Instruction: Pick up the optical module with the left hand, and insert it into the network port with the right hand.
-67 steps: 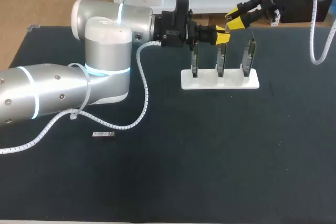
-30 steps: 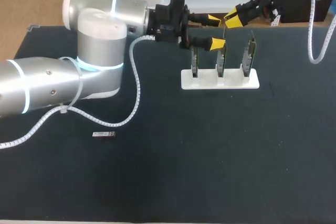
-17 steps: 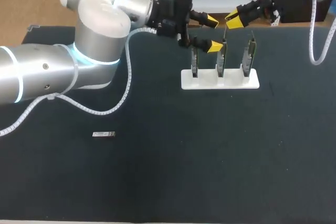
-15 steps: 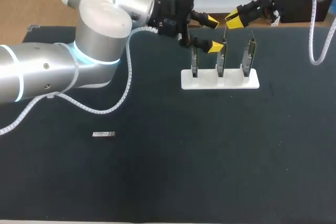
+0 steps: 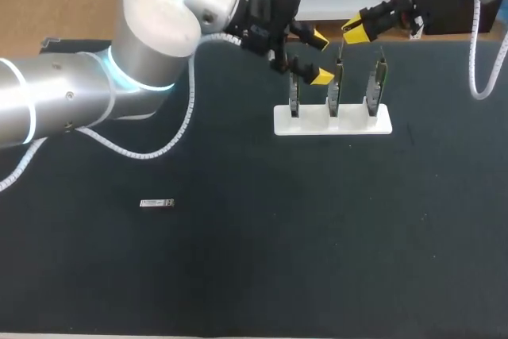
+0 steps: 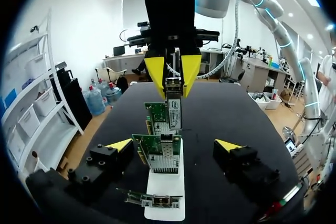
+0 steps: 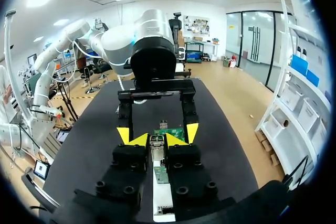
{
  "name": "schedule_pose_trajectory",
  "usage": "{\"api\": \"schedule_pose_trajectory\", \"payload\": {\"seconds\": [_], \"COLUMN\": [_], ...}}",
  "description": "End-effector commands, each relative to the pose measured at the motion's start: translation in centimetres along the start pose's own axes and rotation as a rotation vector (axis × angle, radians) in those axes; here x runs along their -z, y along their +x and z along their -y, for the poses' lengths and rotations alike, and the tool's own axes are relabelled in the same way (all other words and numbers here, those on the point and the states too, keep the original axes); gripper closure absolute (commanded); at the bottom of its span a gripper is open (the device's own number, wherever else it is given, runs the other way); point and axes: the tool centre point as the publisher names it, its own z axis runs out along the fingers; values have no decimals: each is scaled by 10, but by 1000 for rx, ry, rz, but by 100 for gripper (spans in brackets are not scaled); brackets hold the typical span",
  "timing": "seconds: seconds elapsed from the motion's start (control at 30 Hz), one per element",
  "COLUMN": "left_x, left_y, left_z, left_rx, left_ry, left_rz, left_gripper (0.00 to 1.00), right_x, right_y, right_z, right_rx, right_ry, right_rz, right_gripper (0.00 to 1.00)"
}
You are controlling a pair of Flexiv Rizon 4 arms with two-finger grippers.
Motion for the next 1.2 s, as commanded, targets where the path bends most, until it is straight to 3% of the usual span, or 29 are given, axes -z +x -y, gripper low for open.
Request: {"api": "schedule_pose_trajectory", "payload": {"seconds": [0.03,0.53,1.2], "left_x": [-1,-9,-8], "left_y": [0,7,10], "left_z": [-9,-7,-3], "left_rx": [4,8,8], "left_ry": [23,24,30], "left_rz": [-39,-121,-146], "left_gripper": [0,0,0], "right_x": [0,2,2], "right_y": [0,2,1], "right_z": [-2,0,1], "right_rx": [0,-2,3], "right_ry": [2,8,5], "right_rz": [0,-1,-1], "right_gripper": [100,100,100]}}
